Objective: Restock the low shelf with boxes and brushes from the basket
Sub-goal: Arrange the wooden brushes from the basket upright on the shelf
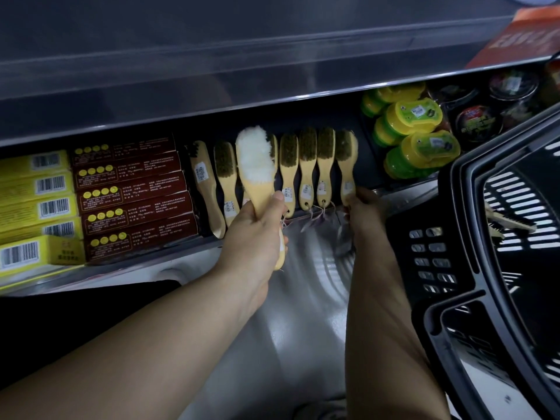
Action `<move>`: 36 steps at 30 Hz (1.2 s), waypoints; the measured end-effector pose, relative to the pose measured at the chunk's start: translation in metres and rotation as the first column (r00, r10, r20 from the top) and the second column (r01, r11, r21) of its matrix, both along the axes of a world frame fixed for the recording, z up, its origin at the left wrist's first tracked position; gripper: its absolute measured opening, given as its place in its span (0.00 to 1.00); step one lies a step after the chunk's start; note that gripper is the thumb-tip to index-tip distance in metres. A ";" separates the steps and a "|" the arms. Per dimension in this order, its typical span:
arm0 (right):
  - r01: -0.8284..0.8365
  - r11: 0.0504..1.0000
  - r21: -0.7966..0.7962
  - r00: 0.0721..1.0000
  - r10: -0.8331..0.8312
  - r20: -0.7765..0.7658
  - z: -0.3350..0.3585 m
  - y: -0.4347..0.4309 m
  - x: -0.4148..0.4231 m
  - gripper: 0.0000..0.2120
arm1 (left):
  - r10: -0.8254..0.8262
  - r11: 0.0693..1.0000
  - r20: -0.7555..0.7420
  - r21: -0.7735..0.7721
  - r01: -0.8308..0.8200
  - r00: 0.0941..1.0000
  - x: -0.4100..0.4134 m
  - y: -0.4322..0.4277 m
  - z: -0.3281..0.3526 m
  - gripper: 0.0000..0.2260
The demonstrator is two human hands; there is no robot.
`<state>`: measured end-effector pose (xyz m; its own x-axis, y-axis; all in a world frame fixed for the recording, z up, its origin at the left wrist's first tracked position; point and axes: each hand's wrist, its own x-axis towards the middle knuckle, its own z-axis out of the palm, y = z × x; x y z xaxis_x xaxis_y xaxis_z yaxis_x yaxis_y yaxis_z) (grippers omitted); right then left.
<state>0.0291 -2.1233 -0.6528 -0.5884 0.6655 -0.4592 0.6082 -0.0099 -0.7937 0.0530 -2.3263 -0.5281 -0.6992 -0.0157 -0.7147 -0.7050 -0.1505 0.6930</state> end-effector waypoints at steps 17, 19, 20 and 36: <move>-0.217 0.950 0.223 0.960 0.248 -0.126 0.050 -0.058 0.012 0.08 | -0.032 0.999 -0.014 -0.003 0.032 0.999 -0.005 0.008 0.004 0.08; -0.316 0.947 -0.058 0.923 0.293 -0.250 0.074 -0.081 0.024 0.09 | -0.005 1.000 -0.026 -0.006 0.005 1.000 -0.007 0.006 0.004 0.08; -0.398 0.901 -0.174 0.891 0.335 -0.305 0.084 -0.090 0.031 0.10 | 0.007 1.000 -0.026 0.004 -0.006 1.000 -0.007 0.005 0.005 0.07; 0.058 0.998 -0.011 0.988 -0.059 -0.141 0.030 -0.021 0.007 0.07 | -0.046 0.992 -0.023 -0.119 0.043 0.999 -0.009 0.002 0.004 0.09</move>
<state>0.0362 -2.1443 -0.6225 -0.6080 0.6973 -0.3795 0.4887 -0.0479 -0.8711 0.0441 -2.3238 -0.5241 -0.7190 -0.0675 -0.6917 -0.6911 -0.0348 0.7219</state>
